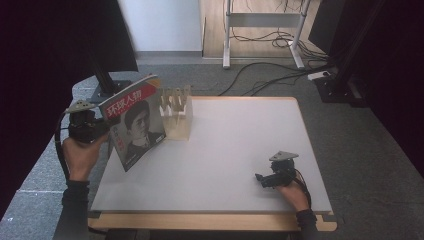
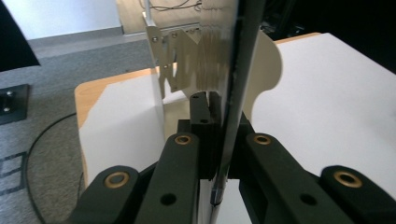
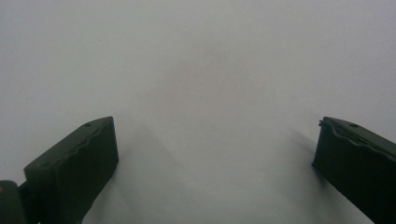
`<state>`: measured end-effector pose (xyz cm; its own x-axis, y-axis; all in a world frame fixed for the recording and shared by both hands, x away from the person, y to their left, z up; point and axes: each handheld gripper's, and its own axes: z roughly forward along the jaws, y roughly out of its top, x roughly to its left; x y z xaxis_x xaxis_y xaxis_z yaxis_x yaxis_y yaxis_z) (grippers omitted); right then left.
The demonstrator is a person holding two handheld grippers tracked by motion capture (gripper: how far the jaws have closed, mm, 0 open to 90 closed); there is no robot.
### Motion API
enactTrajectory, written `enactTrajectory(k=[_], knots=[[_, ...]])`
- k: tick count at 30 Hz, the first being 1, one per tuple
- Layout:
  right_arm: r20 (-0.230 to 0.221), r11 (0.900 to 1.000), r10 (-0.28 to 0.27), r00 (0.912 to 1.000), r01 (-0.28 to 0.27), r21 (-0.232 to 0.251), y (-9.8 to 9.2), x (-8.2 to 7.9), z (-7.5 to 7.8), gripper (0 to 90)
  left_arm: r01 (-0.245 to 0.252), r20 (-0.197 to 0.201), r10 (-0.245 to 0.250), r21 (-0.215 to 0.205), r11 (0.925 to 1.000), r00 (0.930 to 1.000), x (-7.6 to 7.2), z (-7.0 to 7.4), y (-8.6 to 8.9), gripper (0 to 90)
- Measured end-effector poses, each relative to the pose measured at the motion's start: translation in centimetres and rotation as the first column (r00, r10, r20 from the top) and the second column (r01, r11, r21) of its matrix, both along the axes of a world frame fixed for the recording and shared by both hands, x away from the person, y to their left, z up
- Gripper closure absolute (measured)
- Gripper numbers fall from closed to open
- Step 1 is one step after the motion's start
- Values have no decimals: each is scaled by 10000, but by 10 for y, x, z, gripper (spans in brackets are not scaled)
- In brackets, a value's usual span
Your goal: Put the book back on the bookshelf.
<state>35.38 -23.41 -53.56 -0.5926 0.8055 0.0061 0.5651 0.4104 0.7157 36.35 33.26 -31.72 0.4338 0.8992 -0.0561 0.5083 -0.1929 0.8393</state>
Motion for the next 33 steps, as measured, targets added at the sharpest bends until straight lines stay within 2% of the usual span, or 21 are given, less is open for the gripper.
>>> enactTrajectory(k=[7, 18, 22, 27, 29, 33], knots=[[-7, 10000, 4, 10000, -4, 16, 0, 0, 0, 0, -345, -17, 344, -117, 9993, 9994, 20, -5, -5, 871], [-6, 10000, 7, 10000, -7, 19, 0, 0, 0, 0, -893, 449, 915, -492, 9948, 9948, 52, -14, -20, 870], [-15, 10000, 28, 10000, -28, 17, 0, 0, 0, 0, -1001, 552, 1035, -613, 9931, 9931, 57, -18, -23, 870], [17, 10000, 33, 10000, -33, 8, 0, 0, 0, 0, -1000, 883, 1067, -773, 9920, 9904, 62, -28, -24, 869], [-4, 10000, 12, 10000, -12, 19, 0, 0, 0, 0, -998, 915, 1065, -747, 9922, 9901, 62, -32, -23, 868], [4, 10000, 20, 10000, -20, 13, 0, 0, 0, 0, -1029, 695, 1085, -797, 9915, 9917, 61, -41, -16, 861]])
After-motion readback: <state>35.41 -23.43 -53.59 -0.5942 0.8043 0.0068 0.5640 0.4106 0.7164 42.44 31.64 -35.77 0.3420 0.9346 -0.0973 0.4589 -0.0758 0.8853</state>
